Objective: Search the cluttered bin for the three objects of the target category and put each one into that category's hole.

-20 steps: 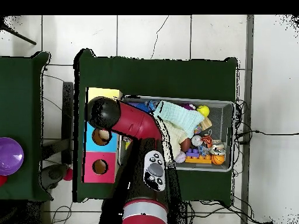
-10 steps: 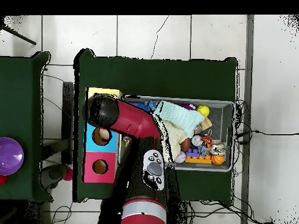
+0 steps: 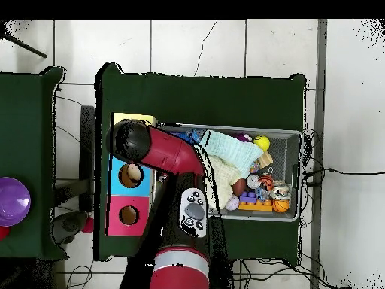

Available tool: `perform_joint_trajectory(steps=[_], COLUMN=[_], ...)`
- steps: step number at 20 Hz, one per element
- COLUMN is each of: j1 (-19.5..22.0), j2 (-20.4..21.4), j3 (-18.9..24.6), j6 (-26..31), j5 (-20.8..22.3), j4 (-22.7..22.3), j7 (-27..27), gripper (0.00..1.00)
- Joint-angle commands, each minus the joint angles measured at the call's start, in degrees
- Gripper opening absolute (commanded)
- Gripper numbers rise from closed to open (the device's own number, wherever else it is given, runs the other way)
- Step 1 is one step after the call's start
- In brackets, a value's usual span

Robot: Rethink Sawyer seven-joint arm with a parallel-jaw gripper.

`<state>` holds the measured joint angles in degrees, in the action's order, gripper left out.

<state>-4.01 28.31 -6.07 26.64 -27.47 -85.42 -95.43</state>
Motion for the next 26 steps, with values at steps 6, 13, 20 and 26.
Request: perform_joint_trajectory(steps=[6, 13, 20, 26], j1=[0.1, 1.7, 2.3, 2.9], j2=[-8.5, -8.7, -8.0, -6.4], j3=[0.2, 2.4, 3.1, 4.8], j6=[4.6, 13.2, 20.4, 19.9], j5=[0.6, 0.2, 0.4, -1.4], j4=[1.8, 1.5, 0.8, -2.7], j7=[-13.2, -12.4, -12.6, -11.9], gripper=[0.00, 0.00, 0.00, 0.00])
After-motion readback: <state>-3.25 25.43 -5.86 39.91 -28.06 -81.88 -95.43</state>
